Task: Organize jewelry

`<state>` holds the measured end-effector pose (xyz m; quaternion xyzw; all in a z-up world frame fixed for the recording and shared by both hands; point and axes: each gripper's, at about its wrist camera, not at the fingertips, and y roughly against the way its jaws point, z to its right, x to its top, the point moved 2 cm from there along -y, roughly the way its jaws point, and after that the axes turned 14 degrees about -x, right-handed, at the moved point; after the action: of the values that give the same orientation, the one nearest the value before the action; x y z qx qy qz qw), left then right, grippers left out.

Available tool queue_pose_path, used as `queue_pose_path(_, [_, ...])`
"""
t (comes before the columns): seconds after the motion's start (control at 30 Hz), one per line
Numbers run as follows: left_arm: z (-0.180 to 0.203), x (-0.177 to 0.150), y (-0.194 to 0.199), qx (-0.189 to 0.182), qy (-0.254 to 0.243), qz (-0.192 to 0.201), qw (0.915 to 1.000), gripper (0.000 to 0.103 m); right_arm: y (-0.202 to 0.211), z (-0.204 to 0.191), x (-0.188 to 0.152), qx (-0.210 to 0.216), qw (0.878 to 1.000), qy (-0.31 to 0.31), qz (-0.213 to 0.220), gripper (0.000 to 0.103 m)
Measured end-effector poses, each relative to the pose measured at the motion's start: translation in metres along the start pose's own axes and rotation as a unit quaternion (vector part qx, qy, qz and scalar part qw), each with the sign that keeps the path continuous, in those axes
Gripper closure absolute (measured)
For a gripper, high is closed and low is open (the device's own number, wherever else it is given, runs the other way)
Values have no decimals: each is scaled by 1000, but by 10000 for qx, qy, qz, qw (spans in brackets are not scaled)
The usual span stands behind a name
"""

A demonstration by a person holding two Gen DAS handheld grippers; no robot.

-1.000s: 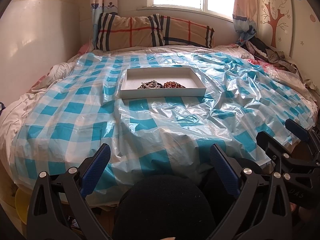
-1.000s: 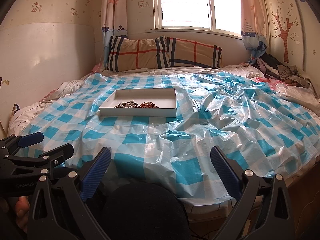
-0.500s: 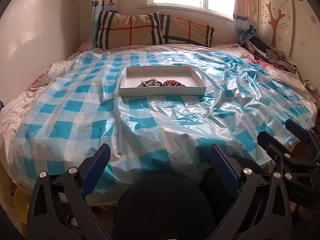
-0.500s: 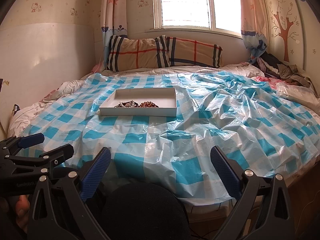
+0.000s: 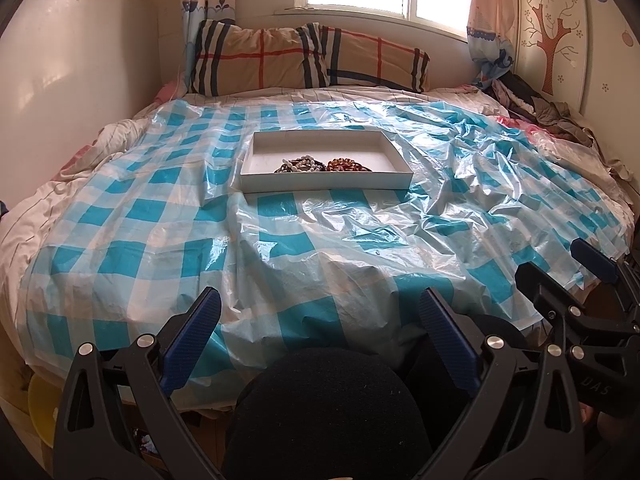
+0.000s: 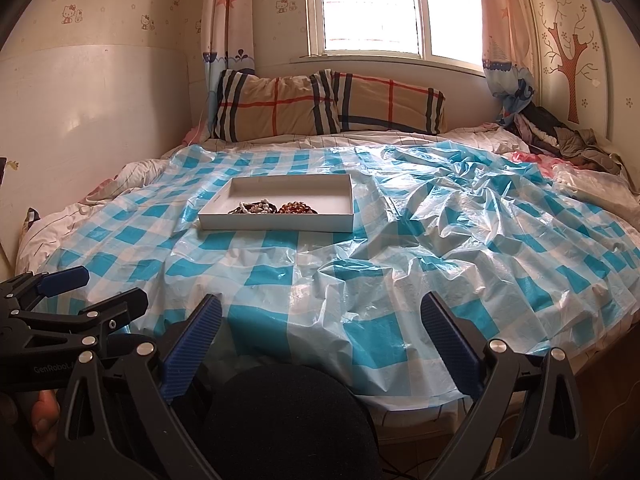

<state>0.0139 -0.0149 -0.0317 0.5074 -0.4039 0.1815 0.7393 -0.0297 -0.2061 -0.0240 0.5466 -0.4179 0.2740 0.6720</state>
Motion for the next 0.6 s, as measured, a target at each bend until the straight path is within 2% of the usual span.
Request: queue_pose_path(0.6, [-1,2,0,-2,1,-10,10000,8,0,0,0,2,10000,1,-1,8])
